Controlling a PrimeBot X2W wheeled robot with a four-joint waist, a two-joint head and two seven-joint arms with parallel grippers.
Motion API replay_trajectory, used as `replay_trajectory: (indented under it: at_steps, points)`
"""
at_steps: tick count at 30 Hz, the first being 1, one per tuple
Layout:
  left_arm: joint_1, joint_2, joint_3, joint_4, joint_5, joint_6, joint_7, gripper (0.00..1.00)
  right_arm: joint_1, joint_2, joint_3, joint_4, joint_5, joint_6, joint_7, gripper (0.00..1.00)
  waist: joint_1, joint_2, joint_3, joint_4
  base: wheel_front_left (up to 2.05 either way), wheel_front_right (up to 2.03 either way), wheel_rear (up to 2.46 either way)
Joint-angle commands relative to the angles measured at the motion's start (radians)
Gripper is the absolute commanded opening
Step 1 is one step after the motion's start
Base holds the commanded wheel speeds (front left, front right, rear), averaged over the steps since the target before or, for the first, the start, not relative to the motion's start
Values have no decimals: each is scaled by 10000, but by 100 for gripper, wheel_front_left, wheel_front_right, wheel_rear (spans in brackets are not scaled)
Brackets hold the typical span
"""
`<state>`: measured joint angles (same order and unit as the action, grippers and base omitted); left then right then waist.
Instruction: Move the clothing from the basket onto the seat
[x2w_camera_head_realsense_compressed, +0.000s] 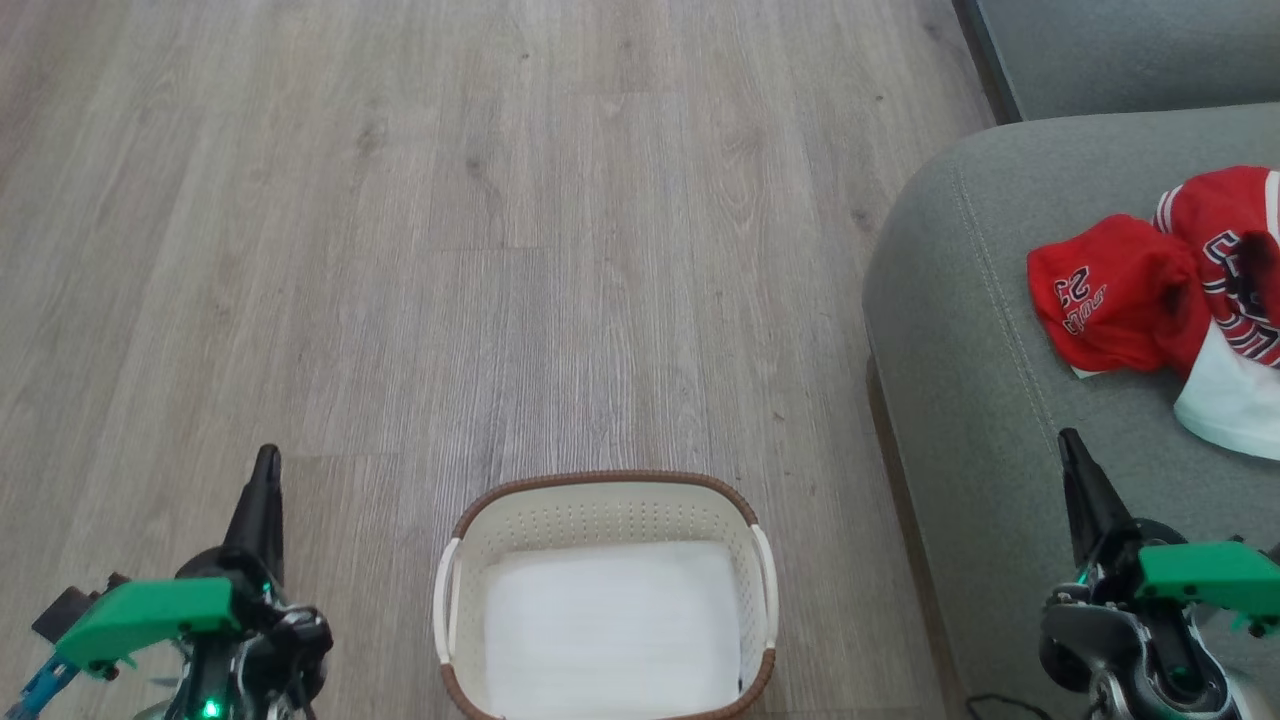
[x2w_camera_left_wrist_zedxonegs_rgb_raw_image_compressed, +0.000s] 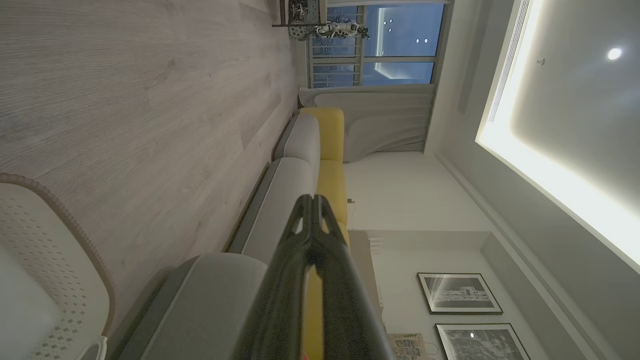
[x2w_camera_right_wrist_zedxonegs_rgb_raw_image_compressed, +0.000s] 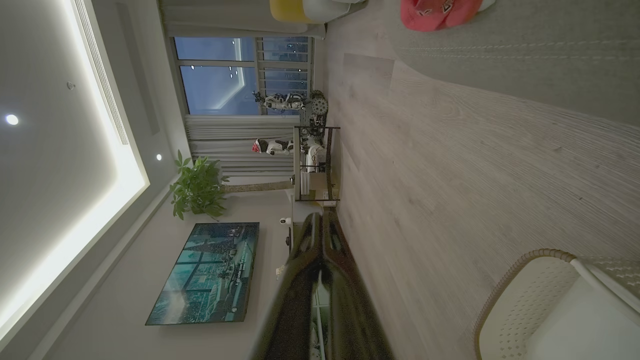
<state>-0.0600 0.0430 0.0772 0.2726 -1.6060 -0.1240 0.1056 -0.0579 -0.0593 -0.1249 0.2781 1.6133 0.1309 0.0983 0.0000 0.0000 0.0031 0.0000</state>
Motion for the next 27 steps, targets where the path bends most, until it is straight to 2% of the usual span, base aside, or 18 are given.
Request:
replay_trajectory:
  at_steps: [1,27]
  points:
    - [-482,72,367,-272,-25,-67,78,0,-496,44,169,-336,0,-2,103,0,0,0,0,0,0,0,0]
    - [-482,72,366,-273,-26,-67,77,0,-498,60,146,-335,-18,-2,121,0,0,0,0,0,0,0,0]
